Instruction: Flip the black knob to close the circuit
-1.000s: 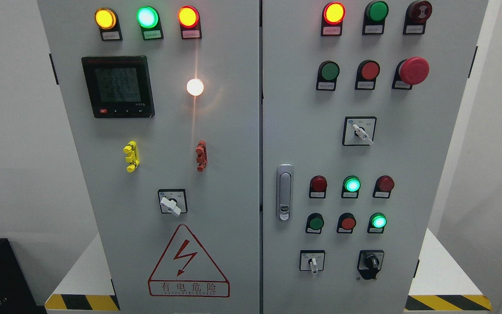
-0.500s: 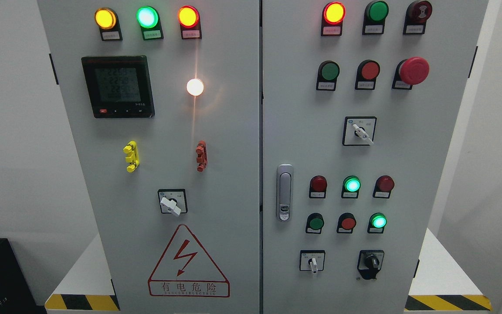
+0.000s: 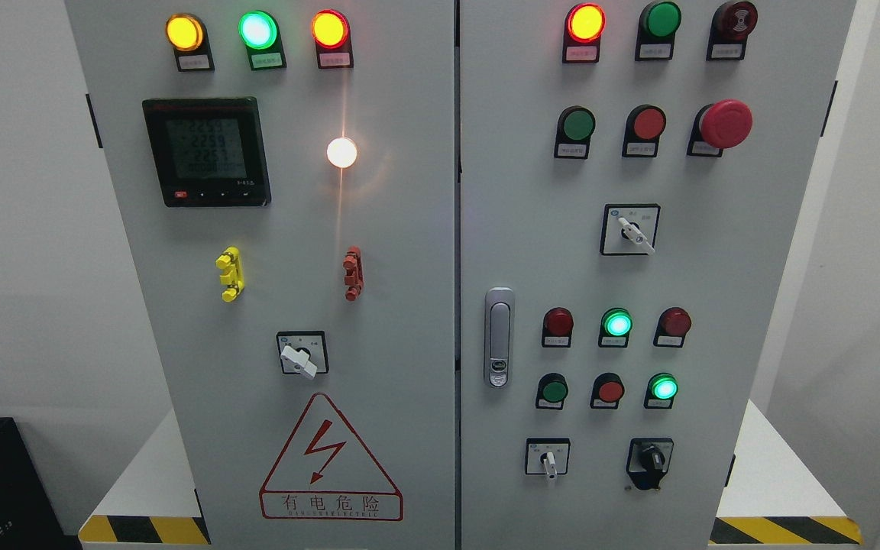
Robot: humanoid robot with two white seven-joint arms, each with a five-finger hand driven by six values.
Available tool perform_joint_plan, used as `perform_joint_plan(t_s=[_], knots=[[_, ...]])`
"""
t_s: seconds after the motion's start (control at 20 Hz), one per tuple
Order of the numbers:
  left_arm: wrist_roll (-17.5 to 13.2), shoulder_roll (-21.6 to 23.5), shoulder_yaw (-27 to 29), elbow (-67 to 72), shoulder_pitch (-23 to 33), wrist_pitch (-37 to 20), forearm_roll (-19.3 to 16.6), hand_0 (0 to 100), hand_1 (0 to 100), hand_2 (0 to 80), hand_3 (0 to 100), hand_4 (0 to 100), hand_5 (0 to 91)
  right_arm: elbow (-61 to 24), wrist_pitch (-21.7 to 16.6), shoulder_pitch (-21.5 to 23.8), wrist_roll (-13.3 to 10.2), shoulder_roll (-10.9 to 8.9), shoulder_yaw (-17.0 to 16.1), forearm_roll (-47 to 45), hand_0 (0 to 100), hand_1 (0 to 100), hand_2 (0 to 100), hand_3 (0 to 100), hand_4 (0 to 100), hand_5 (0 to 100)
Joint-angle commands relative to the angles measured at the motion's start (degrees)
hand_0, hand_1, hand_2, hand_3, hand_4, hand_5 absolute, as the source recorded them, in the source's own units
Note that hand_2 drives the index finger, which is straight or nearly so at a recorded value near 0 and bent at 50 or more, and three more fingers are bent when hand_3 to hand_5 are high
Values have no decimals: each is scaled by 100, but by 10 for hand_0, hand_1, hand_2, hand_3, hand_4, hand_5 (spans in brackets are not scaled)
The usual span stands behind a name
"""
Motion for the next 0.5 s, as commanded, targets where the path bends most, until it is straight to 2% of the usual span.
perform_joint_plan(t_s=[0.0, 0.15, 0.45], knots=[[-2, 0, 0, -132, 123, -4, 0, 120, 556, 0, 0, 0, 0, -2220, 243, 39, 241, 50, 62, 488, 0, 105, 920, 1000, 942, 1000], [-2, 0, 0, -132, 123, -4, 0, 120, 556, 0, 0, 0, 0, -2607, 480, 13, 417, 50, 27, 646, 0, 96, 914, 1000, 943, 1000], [-2, 0, 0, -132, 123, -4, 0, 120, 556, 0, 0, 0, 0, -3073, 885, -163, 611, 59, -70, 673, 0, 92, 906, 1000, 946, 1000]])
